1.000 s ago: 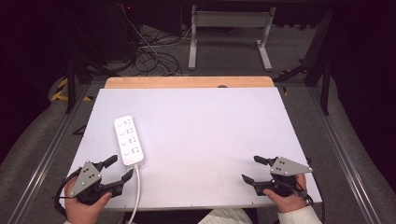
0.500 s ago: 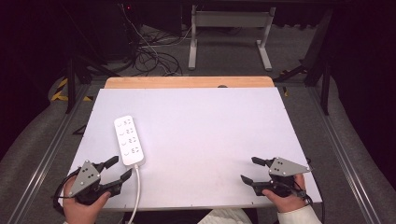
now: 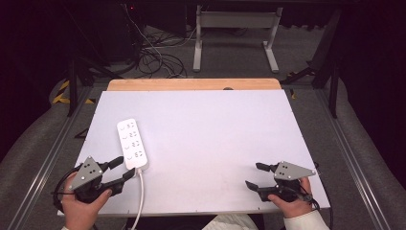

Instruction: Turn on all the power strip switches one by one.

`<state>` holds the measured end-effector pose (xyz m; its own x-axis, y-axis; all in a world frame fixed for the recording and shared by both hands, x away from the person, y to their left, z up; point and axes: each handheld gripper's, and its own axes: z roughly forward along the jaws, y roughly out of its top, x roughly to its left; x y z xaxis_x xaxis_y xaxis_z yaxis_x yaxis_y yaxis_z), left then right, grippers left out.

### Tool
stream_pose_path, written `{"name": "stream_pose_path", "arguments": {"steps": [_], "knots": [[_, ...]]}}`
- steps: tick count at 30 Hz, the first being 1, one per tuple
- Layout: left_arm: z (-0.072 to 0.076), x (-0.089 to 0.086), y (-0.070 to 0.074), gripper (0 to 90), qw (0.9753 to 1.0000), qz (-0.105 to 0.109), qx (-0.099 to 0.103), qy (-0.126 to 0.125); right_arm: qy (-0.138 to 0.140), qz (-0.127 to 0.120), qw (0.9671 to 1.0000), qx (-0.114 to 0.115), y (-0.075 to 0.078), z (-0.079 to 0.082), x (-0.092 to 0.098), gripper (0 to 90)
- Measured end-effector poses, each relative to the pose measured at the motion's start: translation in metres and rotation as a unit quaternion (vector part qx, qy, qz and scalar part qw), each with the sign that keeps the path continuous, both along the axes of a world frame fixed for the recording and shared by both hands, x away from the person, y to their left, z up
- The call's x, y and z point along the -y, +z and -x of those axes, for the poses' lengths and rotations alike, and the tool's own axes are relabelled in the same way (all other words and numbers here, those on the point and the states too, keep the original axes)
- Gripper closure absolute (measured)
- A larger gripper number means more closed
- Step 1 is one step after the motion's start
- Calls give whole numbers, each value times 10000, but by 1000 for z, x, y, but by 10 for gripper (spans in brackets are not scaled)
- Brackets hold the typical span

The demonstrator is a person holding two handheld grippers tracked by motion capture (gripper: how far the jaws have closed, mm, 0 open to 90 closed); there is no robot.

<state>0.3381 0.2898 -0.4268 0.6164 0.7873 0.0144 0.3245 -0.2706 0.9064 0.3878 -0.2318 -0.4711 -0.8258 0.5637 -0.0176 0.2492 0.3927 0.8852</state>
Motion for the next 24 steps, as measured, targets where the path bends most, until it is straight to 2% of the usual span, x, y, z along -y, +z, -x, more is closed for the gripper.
{"name": "stream_pose_path", "arguments": {"steps": [9, 17, 19, 24], "knots": [[-6, -3, 10, 446, 9999, 84, -113, -2, 31, 14, 10000, -43, -1, -1, -1, 268], [-11, -4, 18, 445, 9999, 8, -134, 1, 46, 59, 9999, -78, -2, -2, -2, 267], [-17, -5, 19, 445, 9998, -169, -91, 15, 62, 59, 9999, -99, -3, -2, -2, 267], [-23, -7, 21, 450, 9998, -138, -168, -42, 41, 76, 9999, -133, -4, -3, -1, 267]]}}
